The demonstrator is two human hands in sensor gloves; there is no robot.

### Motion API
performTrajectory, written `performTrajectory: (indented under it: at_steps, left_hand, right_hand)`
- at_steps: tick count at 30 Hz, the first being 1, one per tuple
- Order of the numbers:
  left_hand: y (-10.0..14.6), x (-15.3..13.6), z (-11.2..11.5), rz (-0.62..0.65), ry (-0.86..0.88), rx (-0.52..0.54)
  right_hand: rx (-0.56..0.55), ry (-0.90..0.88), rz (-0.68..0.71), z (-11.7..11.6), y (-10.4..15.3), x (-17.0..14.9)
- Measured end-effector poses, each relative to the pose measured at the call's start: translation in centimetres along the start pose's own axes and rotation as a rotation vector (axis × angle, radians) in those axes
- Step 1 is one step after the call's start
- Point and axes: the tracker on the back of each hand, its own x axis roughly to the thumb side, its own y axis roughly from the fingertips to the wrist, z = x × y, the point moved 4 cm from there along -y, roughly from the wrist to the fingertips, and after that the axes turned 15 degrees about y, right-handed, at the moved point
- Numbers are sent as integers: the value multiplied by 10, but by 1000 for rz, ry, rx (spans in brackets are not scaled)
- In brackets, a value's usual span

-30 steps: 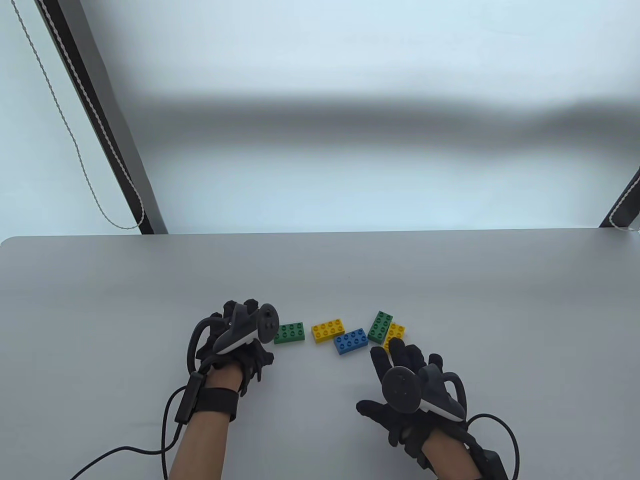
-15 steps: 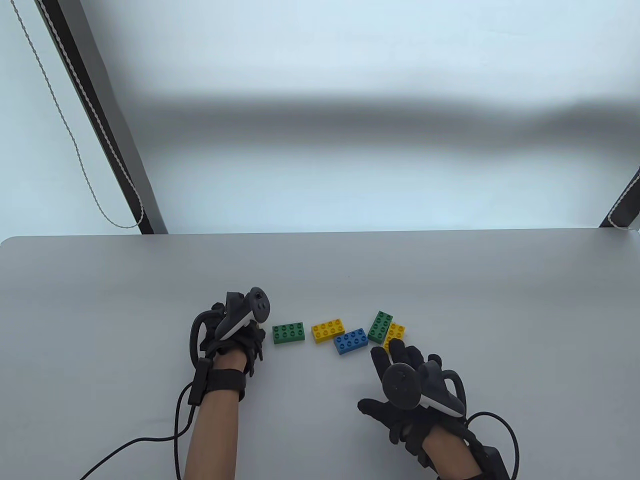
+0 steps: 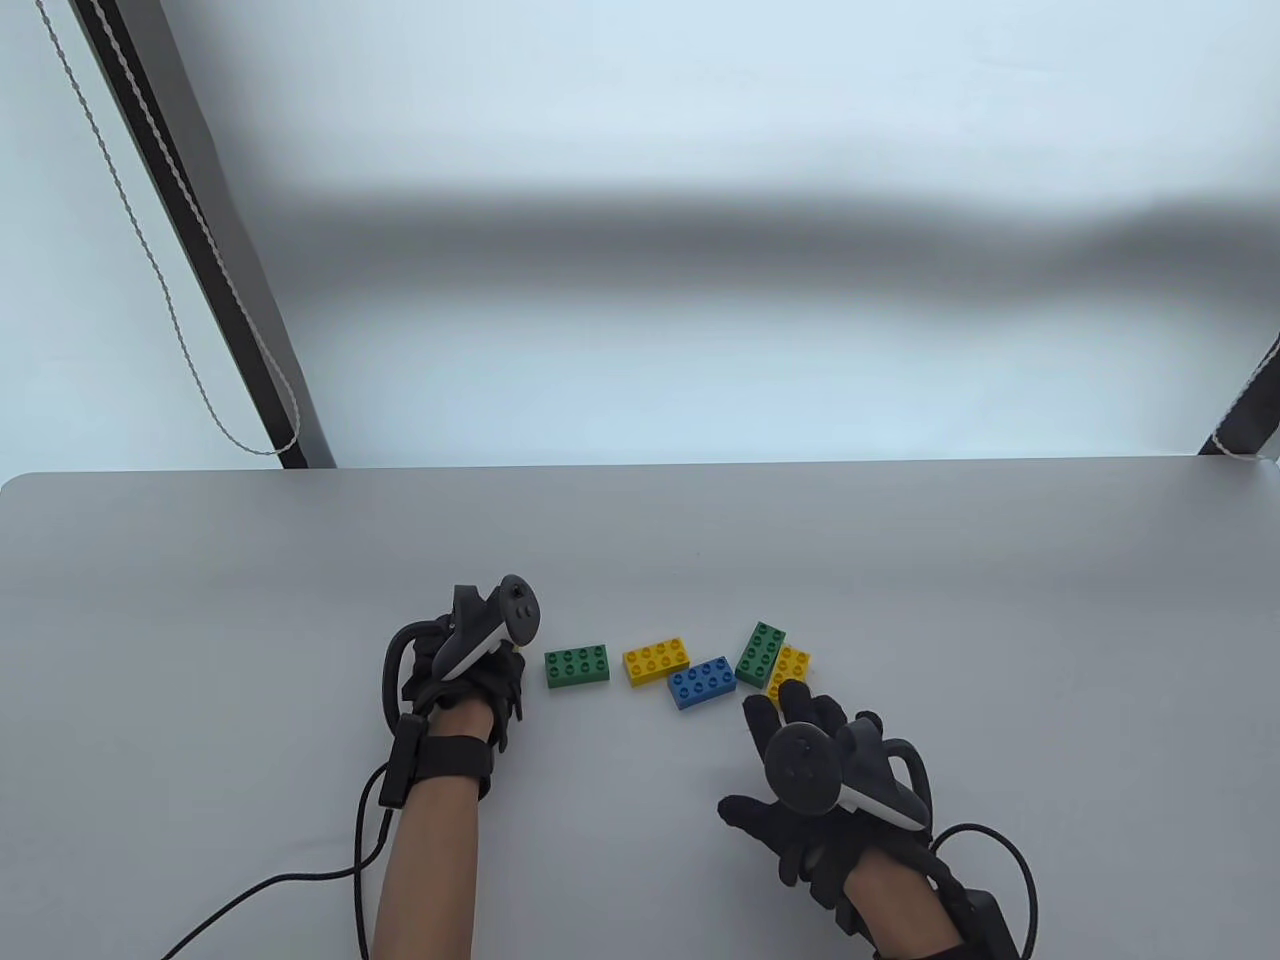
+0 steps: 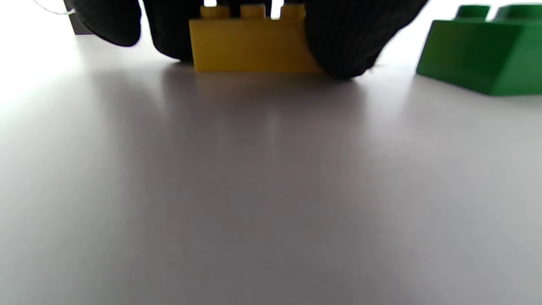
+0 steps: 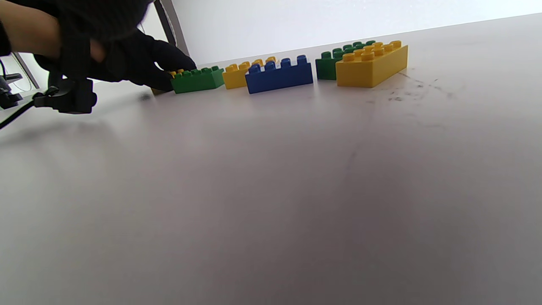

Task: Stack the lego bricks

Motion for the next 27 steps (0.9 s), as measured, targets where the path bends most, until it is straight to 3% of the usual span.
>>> performTrajectory:
  at_steps: [13, 27]
  left_hand:
    - [29, 6, -22, 59, -30, 66]
    - [104, 25, -37, 199, 7, 110]
  right_hand:
    - [24, -22, -36, -4, 2, -10]
    - [31, -16, -60, -5, 3, -13]
